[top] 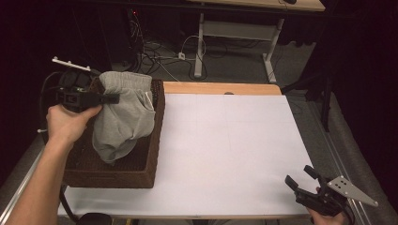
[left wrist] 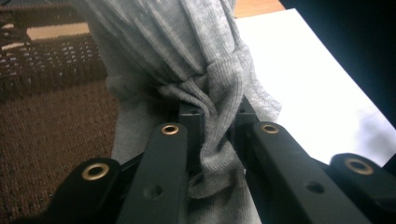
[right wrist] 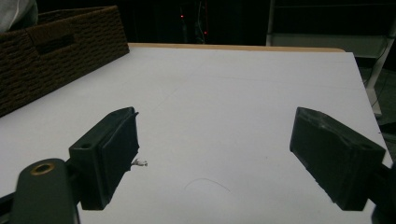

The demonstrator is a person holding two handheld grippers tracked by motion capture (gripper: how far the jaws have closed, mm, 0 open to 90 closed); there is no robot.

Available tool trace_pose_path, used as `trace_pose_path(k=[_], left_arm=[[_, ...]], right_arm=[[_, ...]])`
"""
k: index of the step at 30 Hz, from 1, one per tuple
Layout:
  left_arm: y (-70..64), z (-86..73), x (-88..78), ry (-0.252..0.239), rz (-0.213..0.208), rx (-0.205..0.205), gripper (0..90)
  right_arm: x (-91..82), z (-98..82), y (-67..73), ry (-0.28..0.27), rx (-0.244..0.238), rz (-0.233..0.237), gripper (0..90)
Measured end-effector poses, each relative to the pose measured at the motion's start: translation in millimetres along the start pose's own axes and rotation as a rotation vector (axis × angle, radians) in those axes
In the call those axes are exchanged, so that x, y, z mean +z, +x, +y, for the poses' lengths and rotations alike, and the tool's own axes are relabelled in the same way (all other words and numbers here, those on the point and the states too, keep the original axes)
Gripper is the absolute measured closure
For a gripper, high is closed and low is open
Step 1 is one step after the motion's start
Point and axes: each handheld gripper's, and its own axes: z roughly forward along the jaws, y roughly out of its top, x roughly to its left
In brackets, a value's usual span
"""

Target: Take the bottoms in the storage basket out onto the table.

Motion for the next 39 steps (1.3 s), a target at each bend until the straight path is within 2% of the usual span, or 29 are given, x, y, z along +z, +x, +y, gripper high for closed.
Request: trace_pose_path(k=[2, 3, 4, 5, 6, 7, 10, 15, 26, 39], left_arm=[[-2.9, 2.2, -1.3, 0.002, -0.001, -0.003, 79.6], [-1.4, 4.1, -0.8, -0.011, -0.002, 0.037, 79.6], [-4.6, 4.1, -1.8, -0.001, -0.005, 0.001, 79.6], [-5.6, 4.9, -2.3, -0.002, -0.006, -0.001, 79.5], [-3.8, 6.7, -1.8, -0.018, -0.008, 0.037, 79.6], [-6.5, 7.0, -3.1, -0.007, -0.01, 0.008, 79.5], [-7.2, 11.3, -4.2, -0.025, -0.012, 0.049, 79.6], [-13.5, 16.9, -8.6, -0.04, -0.021, 0.063, 79.6], [-27.1, 27.0, -12.5, -0.047, -0.036, 0.064, 79.5], [-44.9, 36.1, -8.7, -0.043, -0.072, 0.077, 79.5]], right_arm=[[0.1, 0.0, 0.0, 0.001, 0.0, 0.0, 15.9], [0.1, 0.0, 0.0, 0.001, 0.0, 0.0, 15.9], [0.2, 0.0, 0.0, 0.0, 0.001, 0.0, 16.0], [0.1, 0.0, 0.0, 0.001, 0.0, 0.0, 15.9], [0.0, 0.0, -0.1, 0.001, 0.0, 0.0, 16.0], [-0.1, 0.0, -0.2, 0.0, 0.0, 0.0, 15.9], [-0.2, 0.0, -0.3, -0.001, -0.001, 0.001, 15.9], [0.0, 0.0, 0.1, -0.002, -0.003, 0.0, 15.9], [-0.1, 0.0, 0.1, -0.001, -0.002, 0.001, 16.0], [0.1, -0.1, -0.1, 0.002, 0.0, 0.004, 15.9]])
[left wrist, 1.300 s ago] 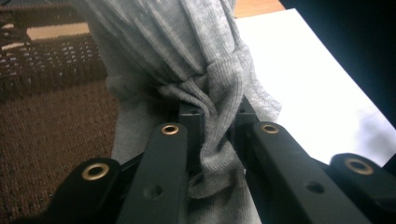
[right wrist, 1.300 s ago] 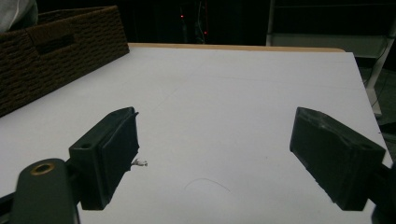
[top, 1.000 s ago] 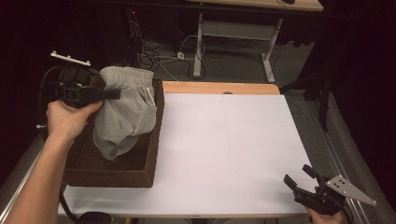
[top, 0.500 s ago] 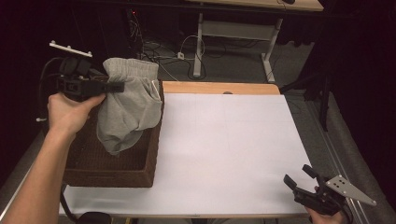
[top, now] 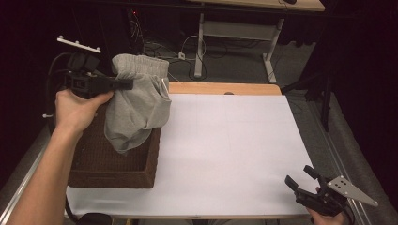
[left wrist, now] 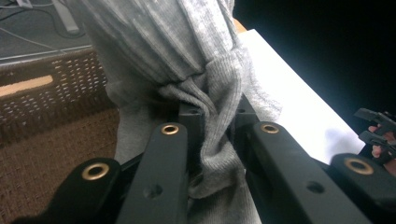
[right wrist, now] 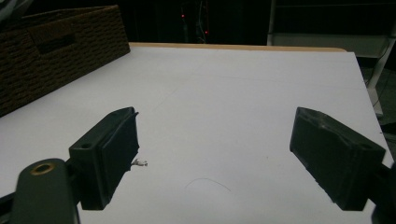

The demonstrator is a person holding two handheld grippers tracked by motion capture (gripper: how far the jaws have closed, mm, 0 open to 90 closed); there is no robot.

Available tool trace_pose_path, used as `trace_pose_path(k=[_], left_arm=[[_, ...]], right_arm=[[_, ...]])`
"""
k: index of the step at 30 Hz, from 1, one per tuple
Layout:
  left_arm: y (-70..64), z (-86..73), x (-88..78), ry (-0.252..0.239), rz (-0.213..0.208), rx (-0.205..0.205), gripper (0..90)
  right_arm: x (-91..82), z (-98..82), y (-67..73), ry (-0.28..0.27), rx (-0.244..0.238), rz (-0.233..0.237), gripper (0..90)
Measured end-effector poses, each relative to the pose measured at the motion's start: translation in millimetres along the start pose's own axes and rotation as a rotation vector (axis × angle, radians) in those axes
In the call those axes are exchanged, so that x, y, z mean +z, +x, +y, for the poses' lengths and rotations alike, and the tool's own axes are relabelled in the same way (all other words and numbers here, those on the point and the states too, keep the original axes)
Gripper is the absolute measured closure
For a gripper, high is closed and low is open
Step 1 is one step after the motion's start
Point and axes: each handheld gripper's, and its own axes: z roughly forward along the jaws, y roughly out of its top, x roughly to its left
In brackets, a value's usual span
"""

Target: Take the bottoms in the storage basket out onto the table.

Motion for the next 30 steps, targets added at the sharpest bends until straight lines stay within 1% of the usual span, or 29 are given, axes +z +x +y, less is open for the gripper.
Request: trace_pose_path(k=[5, 12, 19, 21, 30], left_arm=[[-6.8, 5.9, 1.7, -0.001, -0.014, 0.009, 79.5], [-17.2, 15.6, 6.9, 0.0, -0.043, 0.024, 79.5], [-28.4, 23.1, 18.1, 0.005, -0.086, 0.041, 79.5], [-31.9, 25.2, 22.2, 0.01, -0.09, 0.046, 79.4], [-52.9, 36.1, 37.8, 0.022, -0.125, 0.09, 79.4]], right_arm=[[0.4, 0.0, -0.4, 0.002, 0.0, 0.001, 15.9], [0.8, -0.2, -0.9, 0.003, 0.004, 0.002, 16.0], [1.1, -0.2, -0.4, 0.004, 0.004, 0.002, 16.0], [0.8, -0.2, -0.4, 0.001, 0.003, 0.002, 15.9], [1.1, -0.4, -1.0, 0.004, 0.007, 0.005, 16.0]])
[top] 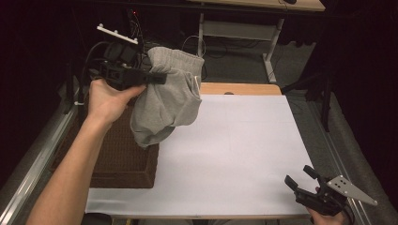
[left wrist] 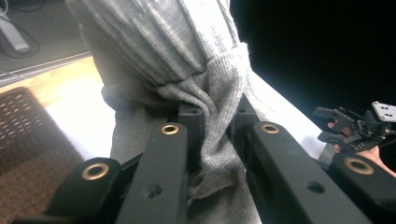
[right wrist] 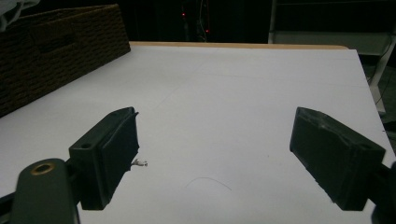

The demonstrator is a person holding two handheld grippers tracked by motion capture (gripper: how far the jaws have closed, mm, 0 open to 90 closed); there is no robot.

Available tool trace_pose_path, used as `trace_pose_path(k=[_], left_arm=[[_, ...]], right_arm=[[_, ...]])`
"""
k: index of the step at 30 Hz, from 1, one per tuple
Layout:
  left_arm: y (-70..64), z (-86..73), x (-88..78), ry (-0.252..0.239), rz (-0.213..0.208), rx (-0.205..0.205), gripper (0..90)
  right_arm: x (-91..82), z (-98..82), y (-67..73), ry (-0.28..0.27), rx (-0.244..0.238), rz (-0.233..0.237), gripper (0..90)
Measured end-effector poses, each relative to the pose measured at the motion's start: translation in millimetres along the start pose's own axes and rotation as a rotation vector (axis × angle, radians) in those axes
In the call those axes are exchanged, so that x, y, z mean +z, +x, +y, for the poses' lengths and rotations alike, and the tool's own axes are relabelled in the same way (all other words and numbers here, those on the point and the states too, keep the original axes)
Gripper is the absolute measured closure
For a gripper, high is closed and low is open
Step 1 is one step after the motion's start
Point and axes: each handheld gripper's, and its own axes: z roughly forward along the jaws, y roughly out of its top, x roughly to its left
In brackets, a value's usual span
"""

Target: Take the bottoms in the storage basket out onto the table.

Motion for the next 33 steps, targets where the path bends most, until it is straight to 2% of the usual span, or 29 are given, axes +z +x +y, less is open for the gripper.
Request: trace_pose_path(k=[14, 33], left_arm=[[-22.5, 14.5, 29.5, 0.025, -0.046, 0.037, 79.3], [-41.1, 17.5, 81.9, 0.05, -0.092, 0.088, 79.1]], right_arm=[[0.1, -0.1, 0.5, -0.001, 0.0, 0.003, 16.0], [-0.4, 0.0, 0.5, -0.002, -0.004, 0.007, 16.0]])
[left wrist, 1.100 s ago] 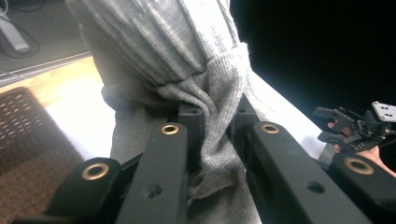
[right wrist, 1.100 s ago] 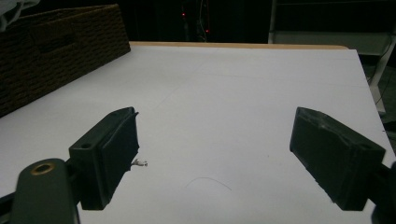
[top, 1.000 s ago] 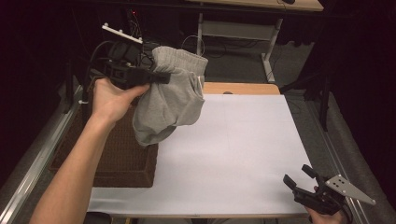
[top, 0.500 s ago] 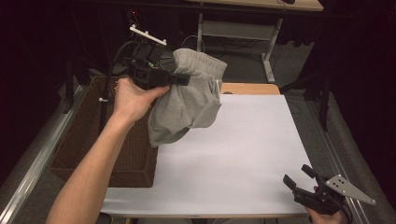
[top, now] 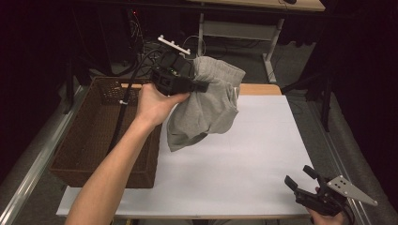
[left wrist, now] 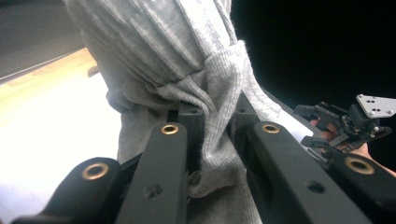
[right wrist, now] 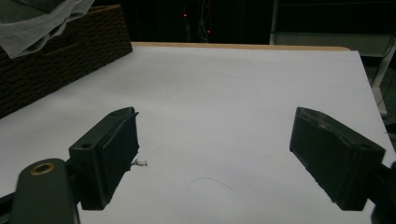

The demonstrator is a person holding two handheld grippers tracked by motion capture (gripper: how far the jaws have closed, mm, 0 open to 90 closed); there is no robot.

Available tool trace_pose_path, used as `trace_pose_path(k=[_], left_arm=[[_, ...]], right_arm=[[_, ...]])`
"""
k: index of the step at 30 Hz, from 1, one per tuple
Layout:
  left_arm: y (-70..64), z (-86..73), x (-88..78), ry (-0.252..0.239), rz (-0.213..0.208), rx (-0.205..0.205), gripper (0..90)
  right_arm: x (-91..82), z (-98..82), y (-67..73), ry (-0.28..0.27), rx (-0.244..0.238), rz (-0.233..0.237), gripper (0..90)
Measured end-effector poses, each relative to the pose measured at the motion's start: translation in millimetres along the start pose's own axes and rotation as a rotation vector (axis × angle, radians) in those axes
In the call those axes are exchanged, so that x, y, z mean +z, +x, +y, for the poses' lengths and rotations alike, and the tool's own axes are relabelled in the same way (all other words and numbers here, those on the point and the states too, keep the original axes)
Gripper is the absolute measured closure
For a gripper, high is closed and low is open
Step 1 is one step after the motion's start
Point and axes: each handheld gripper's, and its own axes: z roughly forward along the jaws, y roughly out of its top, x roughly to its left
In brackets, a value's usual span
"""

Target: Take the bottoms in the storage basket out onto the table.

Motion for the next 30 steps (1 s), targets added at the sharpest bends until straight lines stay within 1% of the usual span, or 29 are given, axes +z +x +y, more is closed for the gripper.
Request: trace_pose_path(k=[3, 13, 27, 30], left_arm=[[-1.5, 0.8, 7.6, 0.007, -0.007, 0.005, 79.1], [-5.9, -0.5, 29.0, 0.028, 0.011, 0.031, 78.9], [0.8, -9.4, 56.7, 0.032, 0.012, 0.032, 78.6], [3.3, -11.7, 63.0, 0.031, 0.011, 0.023, 78.5]], right_arm=[[-0.1, -0.1, 0.1, 0.001, 0.002, -0.002, 16.1], [-0.2, -0.1, 0.2, 0.003, 0.004, -0.002, 16.0], [0.0, -0.3, -0.1, 0.004, 0.006, -0.005, 16.0], [-0.1, -0.3, -0.4, 0.004, 0.005, -0.006, 16.1]])
